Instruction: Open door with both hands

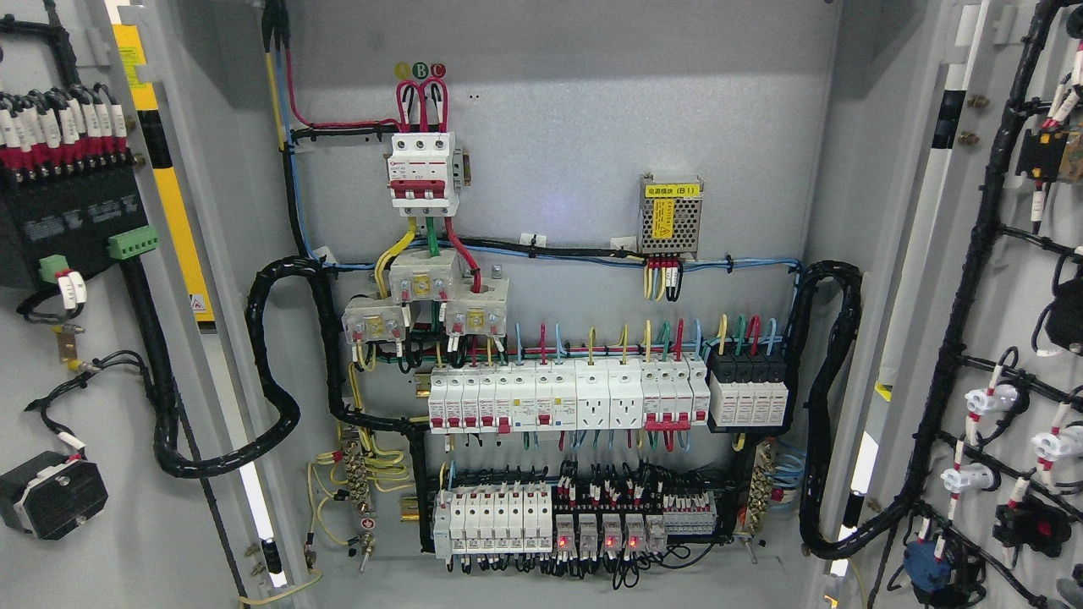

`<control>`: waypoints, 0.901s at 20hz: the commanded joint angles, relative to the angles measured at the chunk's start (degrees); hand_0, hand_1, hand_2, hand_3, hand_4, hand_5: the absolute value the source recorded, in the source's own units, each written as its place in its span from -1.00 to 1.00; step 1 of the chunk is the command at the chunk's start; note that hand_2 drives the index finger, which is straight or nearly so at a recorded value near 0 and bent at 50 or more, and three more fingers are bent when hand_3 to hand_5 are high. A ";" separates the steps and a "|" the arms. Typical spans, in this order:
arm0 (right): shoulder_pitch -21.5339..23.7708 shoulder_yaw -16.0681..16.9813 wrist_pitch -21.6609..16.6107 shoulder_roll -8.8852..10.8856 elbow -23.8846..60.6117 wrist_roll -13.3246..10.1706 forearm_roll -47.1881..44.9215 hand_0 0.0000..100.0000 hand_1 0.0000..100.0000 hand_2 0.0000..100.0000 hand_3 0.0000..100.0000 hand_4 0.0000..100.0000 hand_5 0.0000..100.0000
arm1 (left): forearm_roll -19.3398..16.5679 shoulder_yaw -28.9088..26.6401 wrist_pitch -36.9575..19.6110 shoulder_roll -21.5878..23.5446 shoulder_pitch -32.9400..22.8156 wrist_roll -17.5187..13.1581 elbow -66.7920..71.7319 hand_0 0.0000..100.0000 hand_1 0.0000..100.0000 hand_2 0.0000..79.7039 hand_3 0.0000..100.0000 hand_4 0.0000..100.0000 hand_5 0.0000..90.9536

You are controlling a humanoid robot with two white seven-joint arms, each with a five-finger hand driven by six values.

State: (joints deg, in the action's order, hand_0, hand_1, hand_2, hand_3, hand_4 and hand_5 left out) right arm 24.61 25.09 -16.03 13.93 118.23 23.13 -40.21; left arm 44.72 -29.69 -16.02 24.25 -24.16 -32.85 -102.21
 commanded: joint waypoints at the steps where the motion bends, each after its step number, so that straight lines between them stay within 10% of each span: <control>1: 0.00 1.28 0.12 -0.04 -0.81 -0.10 -3.97 -0.57 -1.00 -1.00 -1.00 -1.00 -1.00 | 0.28 -1.25 0.73 3.09 1.31 -0.02 5.53 -1.00 -1.00 -1.00 -1.00 -1.00 -1.00; 18: 0.18 1.01 0.12 0.48 -0.64 0.34 -6.10 -0.57 -1.00 -1.00 -1.00 -1.00 -1.00 | 0.72 -3.88 1.78 3.00 1.84 -0.02 8.16 -1.00 -1.00 -1.00 -1.00 -1.00 -1.00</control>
State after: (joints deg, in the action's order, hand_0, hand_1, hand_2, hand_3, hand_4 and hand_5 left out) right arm 24.68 26.17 -15.89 14.13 117.73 23.00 -46.05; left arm 45.31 -31.91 -14.66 26.70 -22.48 -33.09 -95.97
